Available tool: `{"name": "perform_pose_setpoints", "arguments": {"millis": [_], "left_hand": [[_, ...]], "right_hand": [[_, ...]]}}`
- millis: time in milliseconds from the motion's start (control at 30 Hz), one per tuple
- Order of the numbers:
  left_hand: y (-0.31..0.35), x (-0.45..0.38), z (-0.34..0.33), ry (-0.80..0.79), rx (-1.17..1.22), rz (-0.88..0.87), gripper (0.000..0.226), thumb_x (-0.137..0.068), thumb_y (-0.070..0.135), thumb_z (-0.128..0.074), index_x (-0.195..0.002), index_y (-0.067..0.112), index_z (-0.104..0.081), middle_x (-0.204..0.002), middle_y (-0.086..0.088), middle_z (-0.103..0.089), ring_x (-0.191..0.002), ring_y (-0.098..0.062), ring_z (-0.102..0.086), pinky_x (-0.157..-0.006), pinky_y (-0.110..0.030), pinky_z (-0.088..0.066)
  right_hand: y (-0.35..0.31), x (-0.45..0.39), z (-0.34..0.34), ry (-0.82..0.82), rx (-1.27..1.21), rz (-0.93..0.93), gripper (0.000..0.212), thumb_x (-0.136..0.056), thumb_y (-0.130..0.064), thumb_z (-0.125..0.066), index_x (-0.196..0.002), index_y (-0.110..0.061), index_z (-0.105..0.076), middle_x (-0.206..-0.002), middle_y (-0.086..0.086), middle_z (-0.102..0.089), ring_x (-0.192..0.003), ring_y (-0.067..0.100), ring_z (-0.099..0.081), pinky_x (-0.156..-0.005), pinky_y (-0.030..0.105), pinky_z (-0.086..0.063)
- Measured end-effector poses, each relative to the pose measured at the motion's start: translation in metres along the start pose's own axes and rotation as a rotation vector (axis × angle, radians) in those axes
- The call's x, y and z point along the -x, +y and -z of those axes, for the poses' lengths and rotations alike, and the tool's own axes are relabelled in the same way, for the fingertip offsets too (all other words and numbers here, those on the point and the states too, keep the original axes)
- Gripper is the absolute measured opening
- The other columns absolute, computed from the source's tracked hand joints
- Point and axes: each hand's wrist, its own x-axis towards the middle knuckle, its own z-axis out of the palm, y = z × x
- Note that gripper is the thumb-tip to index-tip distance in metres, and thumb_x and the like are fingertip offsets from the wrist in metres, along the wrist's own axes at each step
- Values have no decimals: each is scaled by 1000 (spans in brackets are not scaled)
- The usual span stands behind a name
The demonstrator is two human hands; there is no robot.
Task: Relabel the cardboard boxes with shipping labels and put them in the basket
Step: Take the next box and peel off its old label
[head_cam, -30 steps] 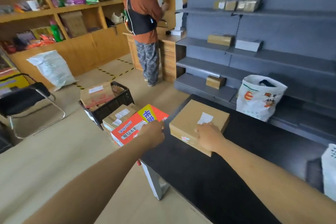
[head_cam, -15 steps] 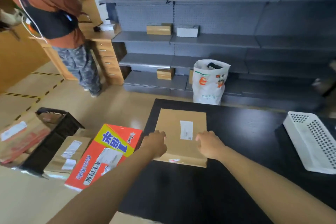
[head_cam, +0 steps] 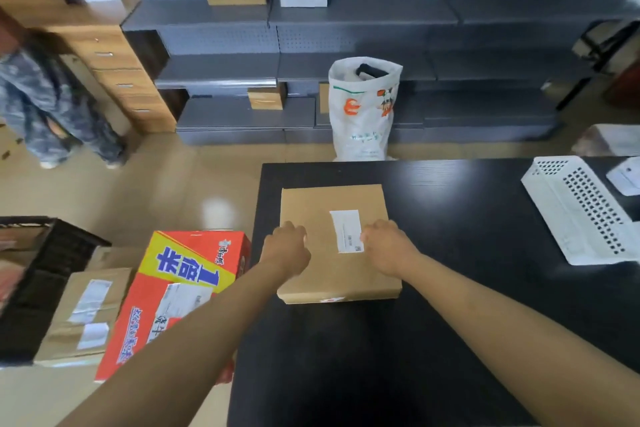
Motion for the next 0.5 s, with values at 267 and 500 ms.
{"name": "perform_pose_setpoints", "arguments": {"millis": [267,500], "left_hand": [[-14,-34,-20,83,234,247,43,-94,28,-50,-133,11,-44,-135,-13,-40,-121,-29,-44,-103,-38,-38],[-9,-43,-45,83,556,435,73,-89,47,-58,-144,16,-22,-142,-10,-35,-127,-34,-42,-101,-49,-39]], "right_hand": [[16,-47,-1,61,-208,-49,10,-91,-12,-45,-97,-10,-52,-104,6,-49,-101,26,-47,-80,35,-46],[21,-72,-12,140,-310,-81,20,-95,-19,-49,-111,-10,-56,-117,6,-52,-104,23,-50,-87,35,-47]]}}
